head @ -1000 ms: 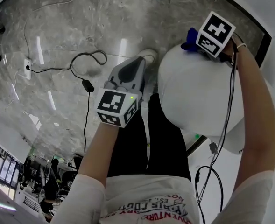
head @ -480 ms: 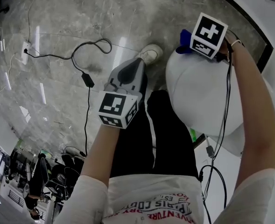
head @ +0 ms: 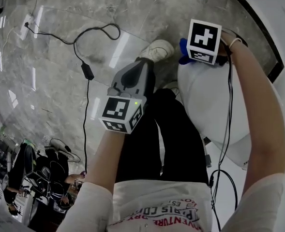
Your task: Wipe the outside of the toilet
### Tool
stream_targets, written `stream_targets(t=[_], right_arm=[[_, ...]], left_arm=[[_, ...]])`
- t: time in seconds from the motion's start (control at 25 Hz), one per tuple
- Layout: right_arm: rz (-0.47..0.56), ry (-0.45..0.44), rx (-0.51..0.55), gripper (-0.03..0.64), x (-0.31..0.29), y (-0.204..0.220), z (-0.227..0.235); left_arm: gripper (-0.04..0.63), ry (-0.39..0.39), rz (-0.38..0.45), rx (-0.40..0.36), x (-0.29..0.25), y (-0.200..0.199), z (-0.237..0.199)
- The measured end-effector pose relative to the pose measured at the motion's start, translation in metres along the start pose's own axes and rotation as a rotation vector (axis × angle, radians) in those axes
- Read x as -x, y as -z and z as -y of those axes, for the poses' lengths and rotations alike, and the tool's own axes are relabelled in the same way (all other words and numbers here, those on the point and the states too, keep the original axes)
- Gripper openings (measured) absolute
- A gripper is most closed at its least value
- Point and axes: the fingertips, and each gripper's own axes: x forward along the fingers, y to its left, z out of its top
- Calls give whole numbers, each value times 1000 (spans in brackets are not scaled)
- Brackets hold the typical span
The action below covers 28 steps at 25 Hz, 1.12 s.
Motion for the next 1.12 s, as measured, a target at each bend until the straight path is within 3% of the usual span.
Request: stream_targets(t=[0.12,0.28,0.52,0.64,0.76,0.92,1.12], right_arm=[[-9,-37,58,75,-4,-15,-16],[142,-76,23,75,11,-44,-35],[346,54,-34,75,66,-40,-34],[469,116,-113,75,106,-6,-35],[614,209,-269,75,152,40,-30],[767,300,-514,75,185,115,-33],[882,346,-735,75,192,199,-40]], left_arm=[[6,-25,6,13,9,3,-7],[6,-35,11,4,17,-4,-5],[6,-1,0,-79,11,-47,23],[6,12,0,-98,5,-78,57],[6,62,-16,-146,-12,-118,93],[6,197,-59,-270,-45,-158,163],[6,383,-128,-380,-84,-173,265]])
